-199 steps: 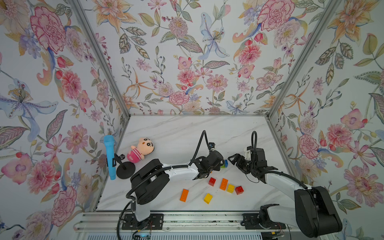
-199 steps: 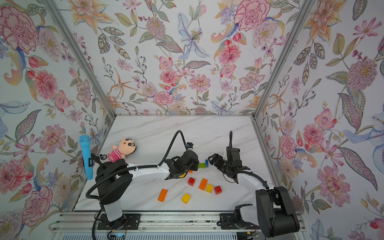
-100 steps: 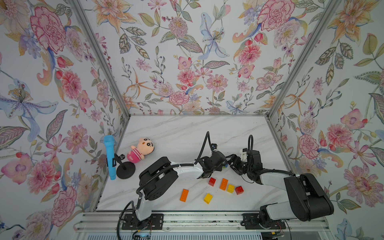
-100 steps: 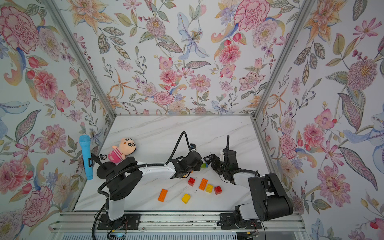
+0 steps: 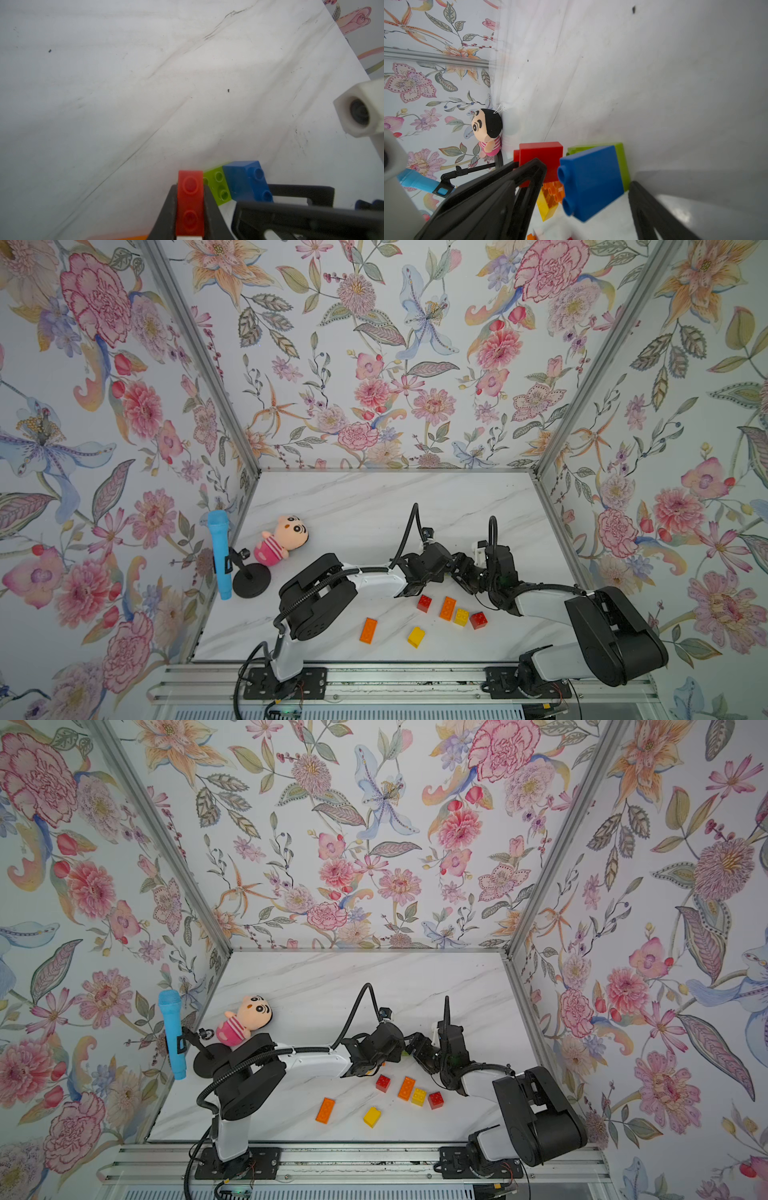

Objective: Assemble the letter p with lego
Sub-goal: Assemble the lego brick with the lego brick.

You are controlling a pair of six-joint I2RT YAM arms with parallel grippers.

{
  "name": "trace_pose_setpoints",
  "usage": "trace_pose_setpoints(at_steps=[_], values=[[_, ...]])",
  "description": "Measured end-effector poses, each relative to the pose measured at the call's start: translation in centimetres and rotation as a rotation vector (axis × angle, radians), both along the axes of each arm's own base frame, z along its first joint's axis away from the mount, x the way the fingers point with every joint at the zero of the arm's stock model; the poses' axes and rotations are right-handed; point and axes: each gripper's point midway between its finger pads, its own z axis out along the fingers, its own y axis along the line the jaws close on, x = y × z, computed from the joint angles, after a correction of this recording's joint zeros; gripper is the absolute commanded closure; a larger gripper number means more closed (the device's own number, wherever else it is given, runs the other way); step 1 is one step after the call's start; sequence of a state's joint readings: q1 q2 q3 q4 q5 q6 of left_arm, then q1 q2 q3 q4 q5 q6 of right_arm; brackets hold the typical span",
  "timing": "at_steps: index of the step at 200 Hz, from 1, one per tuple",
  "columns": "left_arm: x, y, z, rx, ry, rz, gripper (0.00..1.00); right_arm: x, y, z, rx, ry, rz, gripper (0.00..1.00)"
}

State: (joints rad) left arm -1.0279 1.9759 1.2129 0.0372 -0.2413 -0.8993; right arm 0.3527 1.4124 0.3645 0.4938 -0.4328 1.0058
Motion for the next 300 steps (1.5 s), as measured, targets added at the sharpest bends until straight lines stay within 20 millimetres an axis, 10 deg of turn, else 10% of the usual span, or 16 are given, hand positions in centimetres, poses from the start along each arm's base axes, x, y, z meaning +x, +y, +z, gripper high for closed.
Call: trace_pose_setpoints(at_steps=[97, 203, 300], values=[[0.4, 2.0, -1.1, 0.023, -0.006, 0.043, 1.00, -0.6, 1.5, 0.8, 0.022, -0.014, 0.011, 0.17], [1.3, 1.5, 0.2, 0.054, -0.022, 0.067, 1.00, 1.2, -4.8, 3.8, -0.173, -0.127, -0.152, 0.16], [0.6, 1.1, -0.6, 0.160, -0.015, 0.100, 1.00, 1.2, -6.3, 3.3, -0.202, -0.117, -0.179, 0.16]])
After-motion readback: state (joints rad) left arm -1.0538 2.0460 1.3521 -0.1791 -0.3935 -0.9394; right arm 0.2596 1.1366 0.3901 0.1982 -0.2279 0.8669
